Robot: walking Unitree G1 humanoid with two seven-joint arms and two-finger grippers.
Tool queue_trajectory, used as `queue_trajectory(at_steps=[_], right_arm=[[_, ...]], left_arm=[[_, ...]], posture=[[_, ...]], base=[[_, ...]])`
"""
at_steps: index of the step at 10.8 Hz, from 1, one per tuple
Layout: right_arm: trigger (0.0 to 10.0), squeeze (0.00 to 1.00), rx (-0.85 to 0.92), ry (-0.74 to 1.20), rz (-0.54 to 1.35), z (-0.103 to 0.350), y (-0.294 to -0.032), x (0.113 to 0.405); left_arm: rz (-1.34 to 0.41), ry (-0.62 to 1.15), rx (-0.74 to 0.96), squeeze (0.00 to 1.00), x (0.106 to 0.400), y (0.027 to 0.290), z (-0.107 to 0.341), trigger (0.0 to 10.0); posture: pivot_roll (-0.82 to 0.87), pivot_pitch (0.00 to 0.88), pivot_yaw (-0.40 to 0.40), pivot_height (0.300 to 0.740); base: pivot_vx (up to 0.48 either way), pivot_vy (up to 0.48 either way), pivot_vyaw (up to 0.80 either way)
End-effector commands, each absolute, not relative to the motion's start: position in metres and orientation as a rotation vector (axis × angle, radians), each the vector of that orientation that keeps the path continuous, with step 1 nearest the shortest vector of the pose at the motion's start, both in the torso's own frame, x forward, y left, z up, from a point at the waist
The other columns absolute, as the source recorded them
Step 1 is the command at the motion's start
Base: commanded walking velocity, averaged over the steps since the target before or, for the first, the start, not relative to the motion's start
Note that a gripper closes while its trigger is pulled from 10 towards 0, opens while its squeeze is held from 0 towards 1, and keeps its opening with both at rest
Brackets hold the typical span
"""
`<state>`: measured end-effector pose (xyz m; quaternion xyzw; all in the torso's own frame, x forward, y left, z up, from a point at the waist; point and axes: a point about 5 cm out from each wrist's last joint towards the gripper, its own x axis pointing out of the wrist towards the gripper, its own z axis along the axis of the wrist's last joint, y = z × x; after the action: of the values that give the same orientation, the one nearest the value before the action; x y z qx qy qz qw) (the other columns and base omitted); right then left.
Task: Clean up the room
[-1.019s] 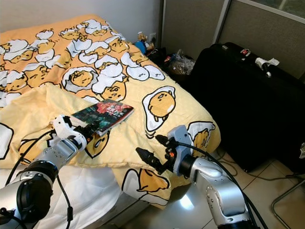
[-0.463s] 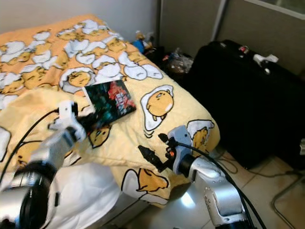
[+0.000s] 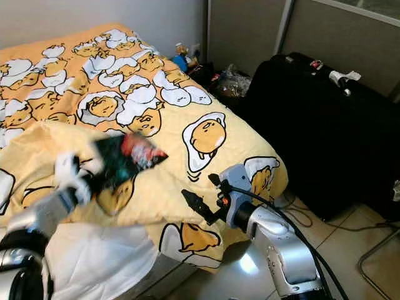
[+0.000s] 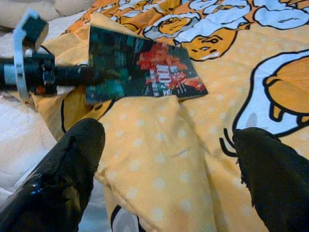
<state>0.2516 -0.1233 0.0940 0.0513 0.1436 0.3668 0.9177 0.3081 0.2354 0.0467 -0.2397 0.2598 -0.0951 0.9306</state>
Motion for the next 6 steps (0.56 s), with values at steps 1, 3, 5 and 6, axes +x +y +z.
queue_trajectory(at_steps=[1, 3, 5, 6], right_arm=[[10.0, 0.00, 0.106, 0.305, 0.760, 0.091, -0.119, 0.250], [10.0, 0.00, 0.102, 0.314, 0.754, 0.089, -0.119, 0.251], [10.0, 0.00, 0.092, 0.321, 0.742, 0.088, -0.120, 0.251], [10.0, 0.00, 0.087, 0.323, 0.737, 0.088, -0.122, 0.250]], left_arm=[[-0.199, 0.627, -0.455, 0.00, 0.296, 0.233, 0.032, 1.0], [-0.376, 0.597, -0.198, 0.17, 0.296, 0.215, 0.039, 10.0], [-0.392, 0.665, -0.097, 1.00, 0.292, 0.218, 0.034, 10.0], [-0.362, 0.663, -0.050, 1.00, 0.290, 0.228, 0.035, 10.0]], posture=[[-0.05, 0.000, 0.084, 0.740], [-0.05, 0.000, 0.085, 0.740], [-0.06, 0.000, 0.094, 0.740], [-0.06, 0.000, 0.098, 0.740]], base=[[0.000, 0.000, 0.00], [0.000, 0.000, 0.00], [0.000, 0.000, 0.00], [0.000, 0.000, 0.00]])
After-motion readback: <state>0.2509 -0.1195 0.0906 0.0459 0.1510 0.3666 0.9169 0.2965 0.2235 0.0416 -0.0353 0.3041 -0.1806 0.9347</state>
